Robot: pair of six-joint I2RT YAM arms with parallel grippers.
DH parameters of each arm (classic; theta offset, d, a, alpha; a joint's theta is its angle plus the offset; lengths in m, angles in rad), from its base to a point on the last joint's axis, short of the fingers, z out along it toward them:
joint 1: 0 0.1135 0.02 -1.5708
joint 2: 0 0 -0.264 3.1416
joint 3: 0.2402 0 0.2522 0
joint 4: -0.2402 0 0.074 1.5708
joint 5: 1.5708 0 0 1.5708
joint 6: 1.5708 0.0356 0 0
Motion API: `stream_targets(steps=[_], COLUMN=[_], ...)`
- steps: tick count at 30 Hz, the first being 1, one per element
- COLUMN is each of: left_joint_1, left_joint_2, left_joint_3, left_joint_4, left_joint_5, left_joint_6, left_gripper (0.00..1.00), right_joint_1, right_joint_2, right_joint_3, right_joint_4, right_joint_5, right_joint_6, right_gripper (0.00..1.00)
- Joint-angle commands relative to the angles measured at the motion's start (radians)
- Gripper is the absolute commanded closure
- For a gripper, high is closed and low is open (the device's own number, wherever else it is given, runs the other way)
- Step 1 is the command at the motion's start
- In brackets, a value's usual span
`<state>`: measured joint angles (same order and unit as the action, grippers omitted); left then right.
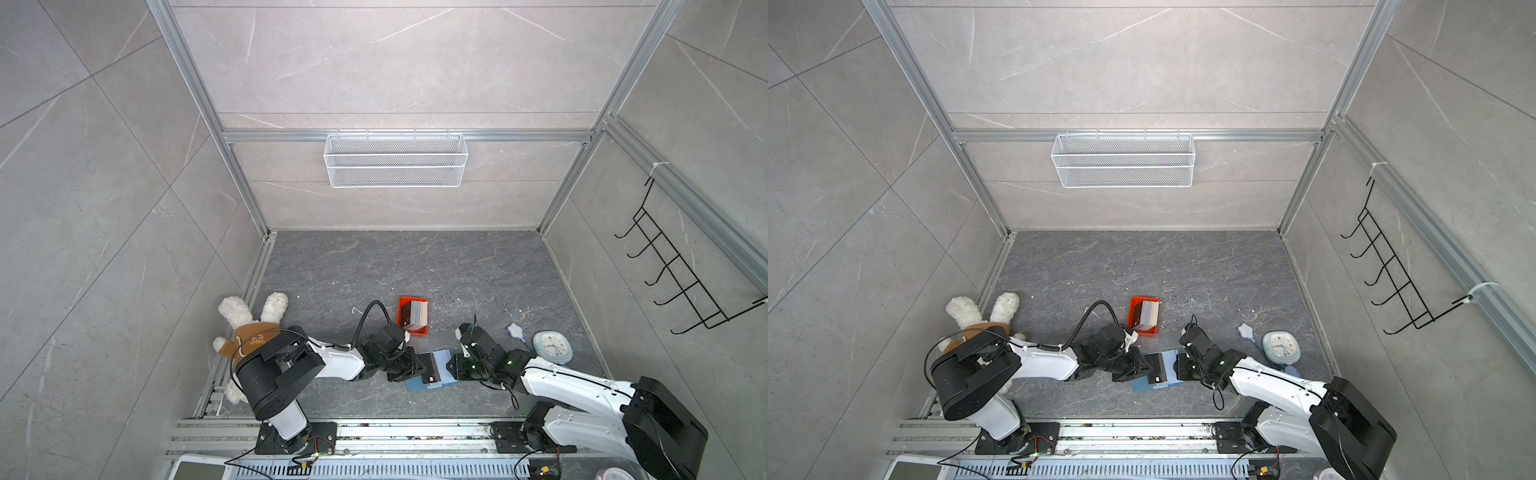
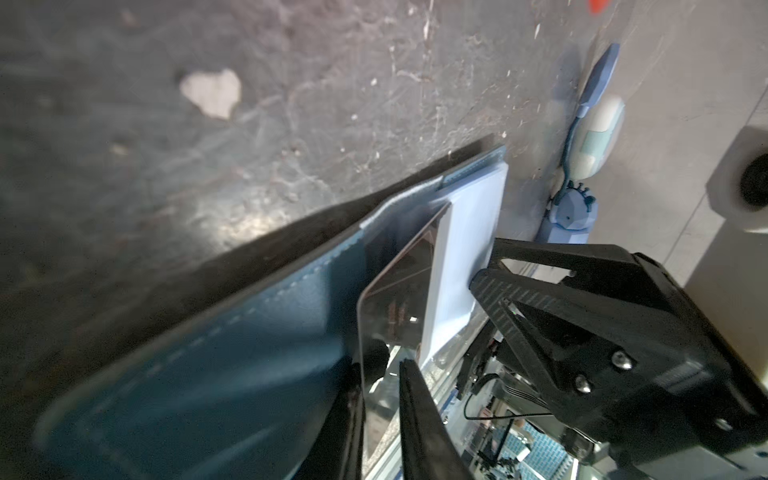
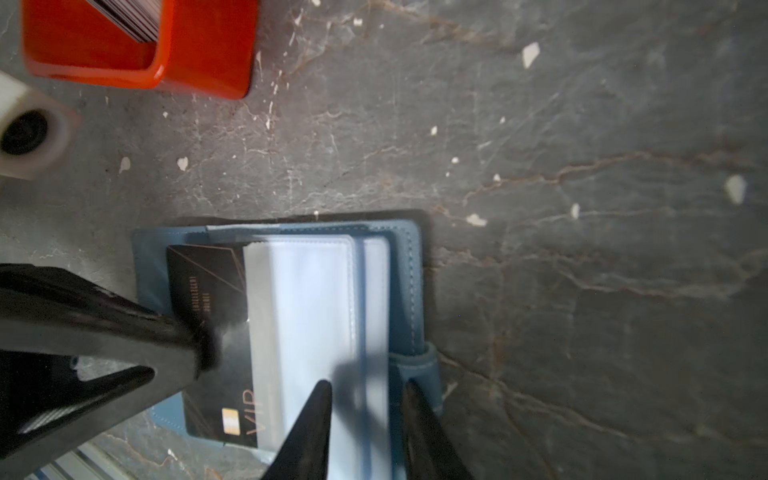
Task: Put the credit cards into the card holder
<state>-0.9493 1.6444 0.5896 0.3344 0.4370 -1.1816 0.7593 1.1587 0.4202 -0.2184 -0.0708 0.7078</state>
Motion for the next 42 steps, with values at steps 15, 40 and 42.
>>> stream_targets(steps=[15, 40, 42], left_joint_1=[-0.005, -0.010, -0.012], left_joint_2=[-0.055, 0.080, 0.086], left_joint_3=[0.078, 0.184, 0.195], left_joint_4=[-0.296, -0.131, -0.126], left_joint_5=[-0.055, 0.008, 0.014], left_joint_6=[0.075, 0.043, 0.042], left_gripper=[0.75, 0.84, 0.84], right_joint_1=[0.037, 0.060, 0.060], right_joint_2=[0.057, 0.062, 0.064], right_joint_3=[0.005, 0.005, 0.005], right_joint_4=[-0.072, -0.069, -0.067], right_joint_5=[0.071, 0.088, 0.089], right_joint_6=[0.026, 0.038, 0.038], right_gripper=[0.75, 0.78, 0.78])
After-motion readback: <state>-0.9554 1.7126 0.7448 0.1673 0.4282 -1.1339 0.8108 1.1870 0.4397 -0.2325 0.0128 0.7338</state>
